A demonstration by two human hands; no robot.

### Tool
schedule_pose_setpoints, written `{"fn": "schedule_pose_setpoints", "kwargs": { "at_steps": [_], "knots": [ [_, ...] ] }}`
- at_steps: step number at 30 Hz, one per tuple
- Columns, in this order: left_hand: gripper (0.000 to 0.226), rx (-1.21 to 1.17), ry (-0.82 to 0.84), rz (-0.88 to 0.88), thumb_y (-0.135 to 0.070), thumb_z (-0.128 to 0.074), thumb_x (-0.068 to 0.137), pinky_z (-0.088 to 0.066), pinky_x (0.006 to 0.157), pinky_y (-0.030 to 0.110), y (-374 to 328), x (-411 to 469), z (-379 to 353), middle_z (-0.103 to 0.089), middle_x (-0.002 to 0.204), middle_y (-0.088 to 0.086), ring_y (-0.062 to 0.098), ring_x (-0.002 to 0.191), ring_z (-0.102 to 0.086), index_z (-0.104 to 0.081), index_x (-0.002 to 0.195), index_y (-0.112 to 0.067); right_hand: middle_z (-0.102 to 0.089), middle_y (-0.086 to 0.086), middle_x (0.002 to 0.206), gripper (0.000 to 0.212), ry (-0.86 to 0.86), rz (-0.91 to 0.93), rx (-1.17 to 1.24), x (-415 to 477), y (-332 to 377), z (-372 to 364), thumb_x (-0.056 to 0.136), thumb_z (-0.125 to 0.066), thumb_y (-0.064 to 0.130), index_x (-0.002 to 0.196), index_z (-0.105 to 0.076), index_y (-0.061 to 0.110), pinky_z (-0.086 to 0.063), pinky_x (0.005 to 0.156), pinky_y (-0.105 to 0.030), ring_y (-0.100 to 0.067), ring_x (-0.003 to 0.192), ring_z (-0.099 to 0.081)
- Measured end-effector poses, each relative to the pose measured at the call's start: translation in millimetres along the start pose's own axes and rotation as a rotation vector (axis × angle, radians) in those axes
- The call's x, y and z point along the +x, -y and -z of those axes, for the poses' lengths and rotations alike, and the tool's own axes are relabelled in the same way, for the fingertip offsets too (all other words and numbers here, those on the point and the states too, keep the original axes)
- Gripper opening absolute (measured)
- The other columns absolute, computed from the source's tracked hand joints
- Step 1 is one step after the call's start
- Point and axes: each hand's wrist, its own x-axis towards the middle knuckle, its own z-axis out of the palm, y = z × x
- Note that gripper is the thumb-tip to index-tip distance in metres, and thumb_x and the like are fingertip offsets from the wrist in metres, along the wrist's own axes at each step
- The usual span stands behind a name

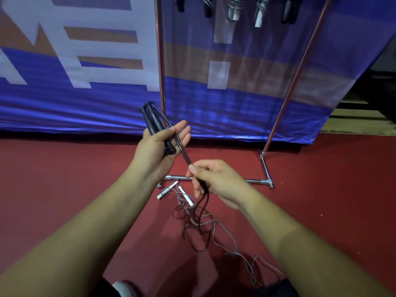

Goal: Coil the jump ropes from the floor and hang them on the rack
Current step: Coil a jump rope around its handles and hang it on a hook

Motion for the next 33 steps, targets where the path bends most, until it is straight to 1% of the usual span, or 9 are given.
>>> {"fn": "schedule_pose_setpoints", "kwargs": {
  "at_steps": [3, 7, 10, 18, 21, 23, 25, 29, 33],
  "knots": [
    [0.024, -0.05, 0.03, 0.091, -0.009, -0.045, 0.103, -0.062, 0.081, 0.036, -2, -1, -2, -0.075, 0.107, 0.014, 0.027, 0.095, -0.074, -0.056, 0.119, 0.006, -0.048, -0.003, 0.056, 0.02, -0.013, 0.011, -0.016, 0, 0, -1, 0.1, -0.055, 0.019, 0.084, -0.061, 0.01, -0.045, 0.07, -0.033, -0.018, 0.059, -0.067],
    [0.036, -0.061, 0.075, 0.086, -0.031, -0.044, 0.105, -0.059, 0.088, 0.034, -4, -1, -2, -0.073, 0.114, 0.016, 0.027, 0.104, -0.072, -0.058, 0.121, -0.001, -0.042, -0.002, 0.05, 0.026, -0.054, 0.005, -0.029, -1, 0, -1, 0.099, -0.057, 0.025, 0.079, -0.06, 0.01, -0.035, 0.048, -0.026, -0.015, 0.041, -0.044],
    [0.044, -0.043, 0.089, 0.086, -0.043, -0.042, 0.104, -0.056, 0.091, 0.032, -7, -1, -1, -0.066, 0.127, 0.017, 0.026, 0.114, -0.067, -0.061, 0.126, -0.011, -0.035, -0.002, 0.053, 0.028, -0.053, 0.02, 0.022, -1, 1, -3, 0.102, -0.052, 0.026, 0.081, -0.063, 0.009, -0.024, 0.047, -0.024, -0.012, 0.041, -0.029],
    [0.047, 0.137, 0.138, 0.144, -0.062, -0.034, 0.099, -0.041, 0.107, 0.04, -2, 0, 2, -0.066, 0.13, 0.015, 0.026, 0.126, -0.059, -0.05, 0.139, -0.044, -0.033, -0.002, 0.059, 0.03, 0.015, -0.059, -0.078, 1, 1, -13, 0.104, -0.046, 0.016, 0.082, -0.067, 0.017, -0.022, 0.041, -0.017, -0.005, 0.042, -0.025],
    [0.046, 0.195, 0.173, 0.204, -0.063, -0.028, 0.099, -0.049, 0.096, 0.038, 1, 1, 6, -0.072, 0.118, 0.01, 0.025, 0.11, -0.069, -0.045, 0.139, -0.046, -0.033, 0.004, 0.054, 0.028, 0.061, -0.074, -0.151, -1, 2, -13, 0.103, -0.046, 0.016, 0.084, -0.067, 0.015, -0.02, 0.04, -0.017, -0.004, 0.041, -0.023],
    [0.044, 0.205, 0.045, 0.219, -0.06, -0.032, 0.1, -0.057, 0.068, 0.028, 7, 4, 9, -0.076, 0.088, 0.0, 0.016, 0.074, -0.073, -0.051, 0.132, -0.037, -0.035, 0.007, 0.052, 0.028, 0.07, -0.073, -0.196, -3, 1, -13, 0.103, -0.046, 0.018, 0.085, -0.068, 0.016, -0.022, 0.042, -0.021, -0.005, 0.042, -0.026],
    [0.039, 0.156, -0.1, 0.219, -0.055, -0.041, 0.1, -0.043, 0.044, 0.017, 15, 9, 14, -0.056, 0.057, -0.007, 0.006, 0.042, -0.049, -0.058, 0.116, -0.023, -0.038, 0.007, 0.051, 0.028, 0.082, -0.061, -0.235, -6, 1, -16, 0.103, -0.046, 0.018, 0.083, -0.067, 0.017, -0.03, 0.051, -0.027, -0.01, 0.045, -0.036],
    [0.025, 0.162, -0.156, 0.14, -0.039, -0.051, 0.102, -0.028, 0.038, 0.015, 24, 14, 21, -0.029, 0.05, -0.007, 0.006, 0.037, -0.029, -0.047, 0.087, -0.019, -0.045, 0.003, 0.055, 0.024, 0.111, -0.048, -0.318, -9, 4, -18, 0.103, -0.046, 0.015, 0.091, -0.062, 0.002, -0.042, 0.063, -0.031, -0.022, 0.061, -0.062],
    [0.027, 0.511, -0.14, -0.073, -0.019, -0.055, 0.102, -0.025, 0.039, 0.018, 19, 22, 26, -0.025, 0.053, -0.002, 0.01, 0.039, -0.025, -0.037, 0.082, -0.02, -0.055, 0.002, 0.055, 0.013, 0.141, -0.065, -0.274, -16, 11, -9, 0.097, -0.058, 0.011, 0.1, -0.064, -0.001, -0.039, 0.05, -0.027, -0.015, 0.047, -0.056]
  ]
}}
